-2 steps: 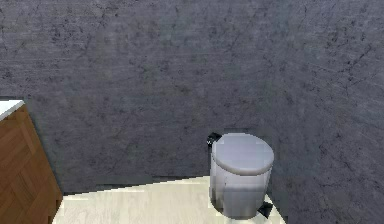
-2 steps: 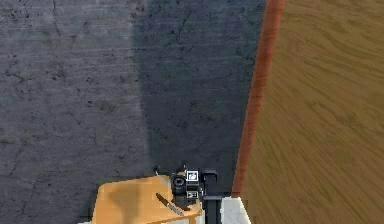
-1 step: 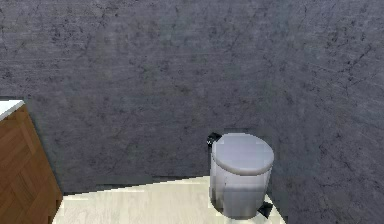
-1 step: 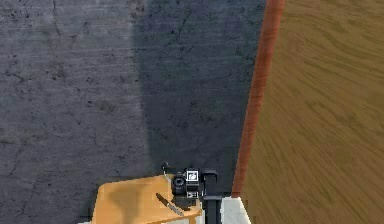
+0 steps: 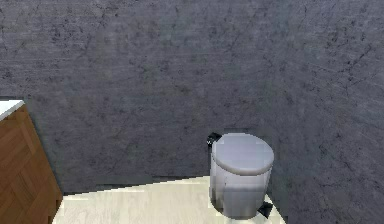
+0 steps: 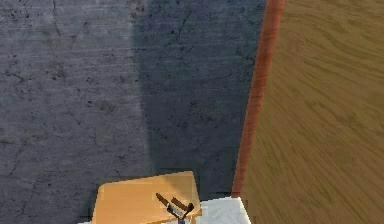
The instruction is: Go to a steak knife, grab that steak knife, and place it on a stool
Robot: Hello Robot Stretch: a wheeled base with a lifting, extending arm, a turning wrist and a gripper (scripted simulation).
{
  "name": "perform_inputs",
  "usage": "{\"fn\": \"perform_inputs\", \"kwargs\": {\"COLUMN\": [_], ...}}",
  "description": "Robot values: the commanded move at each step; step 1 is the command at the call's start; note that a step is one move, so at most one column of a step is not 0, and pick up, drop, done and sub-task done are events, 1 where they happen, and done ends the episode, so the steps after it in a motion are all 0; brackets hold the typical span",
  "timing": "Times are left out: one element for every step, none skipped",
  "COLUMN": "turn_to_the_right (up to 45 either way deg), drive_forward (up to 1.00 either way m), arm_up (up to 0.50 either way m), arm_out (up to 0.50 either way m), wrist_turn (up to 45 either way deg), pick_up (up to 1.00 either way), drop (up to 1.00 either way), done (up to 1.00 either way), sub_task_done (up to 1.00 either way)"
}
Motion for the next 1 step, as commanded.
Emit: {"fn": "perform_inputs", "kwargs": {"turn_to_the_right": [0.0], "drive_forward": [0.00], "arm_up": [0.00], "arm_out": [0.00], "wrist_turn": [0.0], "pick_up": [1.00], "drop": [0.00], "done": [0.00], "sub_task_done": [0.00]}}
